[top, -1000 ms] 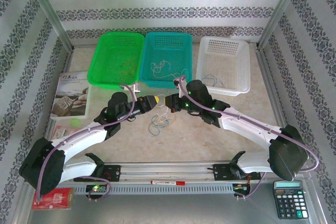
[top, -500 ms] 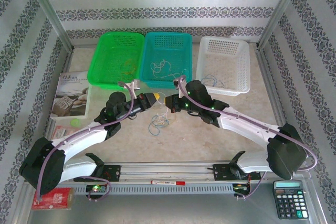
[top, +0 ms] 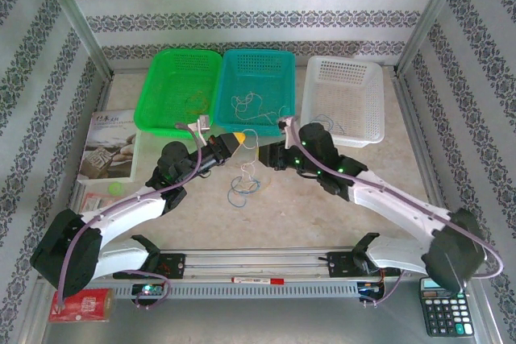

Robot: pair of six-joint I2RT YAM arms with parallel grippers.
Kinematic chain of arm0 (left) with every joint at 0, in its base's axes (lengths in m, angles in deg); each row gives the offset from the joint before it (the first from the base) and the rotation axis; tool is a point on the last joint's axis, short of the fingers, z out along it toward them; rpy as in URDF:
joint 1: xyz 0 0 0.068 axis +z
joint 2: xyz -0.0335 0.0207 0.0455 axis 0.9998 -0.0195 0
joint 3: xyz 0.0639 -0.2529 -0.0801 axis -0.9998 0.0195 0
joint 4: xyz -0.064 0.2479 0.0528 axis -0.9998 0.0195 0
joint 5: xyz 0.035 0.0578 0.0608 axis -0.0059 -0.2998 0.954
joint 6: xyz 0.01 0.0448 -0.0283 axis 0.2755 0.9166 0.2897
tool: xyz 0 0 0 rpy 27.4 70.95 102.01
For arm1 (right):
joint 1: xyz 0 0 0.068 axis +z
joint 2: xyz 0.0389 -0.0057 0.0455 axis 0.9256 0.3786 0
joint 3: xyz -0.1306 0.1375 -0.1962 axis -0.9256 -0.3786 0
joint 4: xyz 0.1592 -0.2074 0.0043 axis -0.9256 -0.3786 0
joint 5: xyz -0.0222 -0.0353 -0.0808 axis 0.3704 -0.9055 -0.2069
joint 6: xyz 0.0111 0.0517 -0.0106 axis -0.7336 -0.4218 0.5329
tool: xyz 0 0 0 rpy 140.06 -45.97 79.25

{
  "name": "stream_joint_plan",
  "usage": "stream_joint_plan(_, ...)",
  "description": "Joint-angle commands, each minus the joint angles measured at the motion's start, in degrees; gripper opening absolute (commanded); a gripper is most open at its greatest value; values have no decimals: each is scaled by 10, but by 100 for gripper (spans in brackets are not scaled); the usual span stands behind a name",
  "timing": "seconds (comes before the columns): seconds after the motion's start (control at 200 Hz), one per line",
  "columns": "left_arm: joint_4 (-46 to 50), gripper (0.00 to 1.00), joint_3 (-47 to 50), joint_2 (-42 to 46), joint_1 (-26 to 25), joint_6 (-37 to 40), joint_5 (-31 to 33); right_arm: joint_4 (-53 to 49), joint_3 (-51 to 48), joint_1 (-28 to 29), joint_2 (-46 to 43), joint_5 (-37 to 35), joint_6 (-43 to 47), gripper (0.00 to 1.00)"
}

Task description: Untangle the cables

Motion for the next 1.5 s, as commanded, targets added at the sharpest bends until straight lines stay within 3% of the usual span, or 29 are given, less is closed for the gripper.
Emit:
stream_joint_plan(0.0,-20,0,-4,12,-8,-9,14,-17,-14,-1,-46,-20,-15,33)
stream_joint_plan(0.07,-21,0,0,12,-8,-10,17,-19,-16,3,-65,-25,-20,34)
stream_joint_plan(0.19,-24,0,2,11,-8,-13,15,-20,-3,15,-70,-22,-12,46)
stream_joint_plan(0.485,-14,0,7,26,-7,-9,16,-5,47,38,-4,7,14,51)
stream_joint_plan(0.749,-10,0,7,30,-8,-7,14,17,64,41,38,12,11,51)
stream_joint_plan(1.494,-11,0,11,31,-8,-5,16,27,77,47,49,23,7,45)
